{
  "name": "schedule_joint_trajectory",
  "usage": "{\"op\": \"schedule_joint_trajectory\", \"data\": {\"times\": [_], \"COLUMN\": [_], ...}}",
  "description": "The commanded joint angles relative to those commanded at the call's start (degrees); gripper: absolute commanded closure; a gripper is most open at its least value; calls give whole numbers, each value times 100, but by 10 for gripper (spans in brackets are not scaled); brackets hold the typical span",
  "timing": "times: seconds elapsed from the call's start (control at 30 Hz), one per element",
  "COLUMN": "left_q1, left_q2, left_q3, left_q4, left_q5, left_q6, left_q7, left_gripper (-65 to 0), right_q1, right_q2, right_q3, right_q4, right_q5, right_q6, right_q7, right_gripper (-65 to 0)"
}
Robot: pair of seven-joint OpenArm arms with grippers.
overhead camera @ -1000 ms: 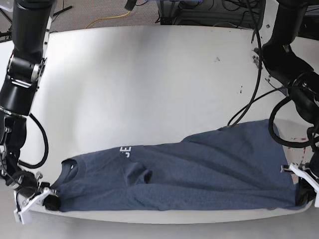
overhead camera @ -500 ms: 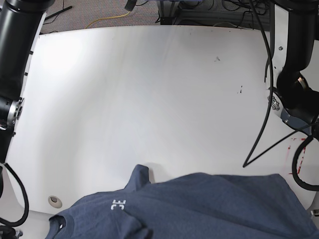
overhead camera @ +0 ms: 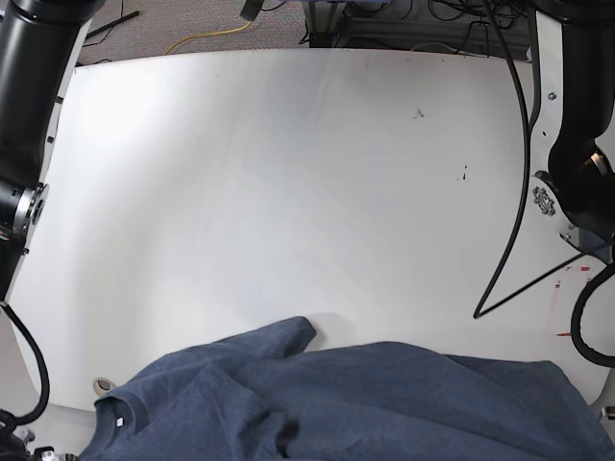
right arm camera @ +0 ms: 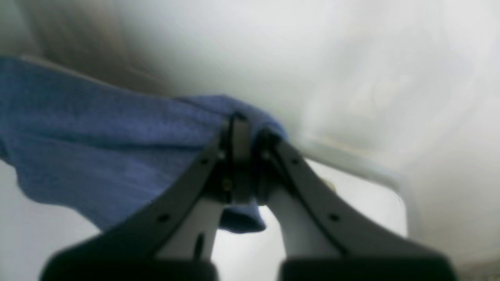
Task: Fold the T-shirt properly
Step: 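Swing the held T-shirt down and lay it flat with both grippers, then lift the T-shirt again with both grippers, holding it stretched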
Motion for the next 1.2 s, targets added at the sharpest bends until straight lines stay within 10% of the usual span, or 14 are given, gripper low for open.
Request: {"op": "schedule_joint_trajectory", "data": {"times": [0.7,1.2], "left_q1": [3182,5530], "left_q2": [246,396], "left_q3": [-536,-1398], "left_q4": [976,1204], "left_q5": [-9,-9], "left_q6": [-466,-541], "left_q7": [0,9], "left_gripper": [0,0], "right_q1": [-3982,-6224], "right_q2": [-290,-281], "right_q3": [1714,2365], "right_q4": [1574,1670], "right_q5": [466,1881], "right_q6": [-9,-9], "right_q7": [-26,-35], "right_gripper": [0,0]}}
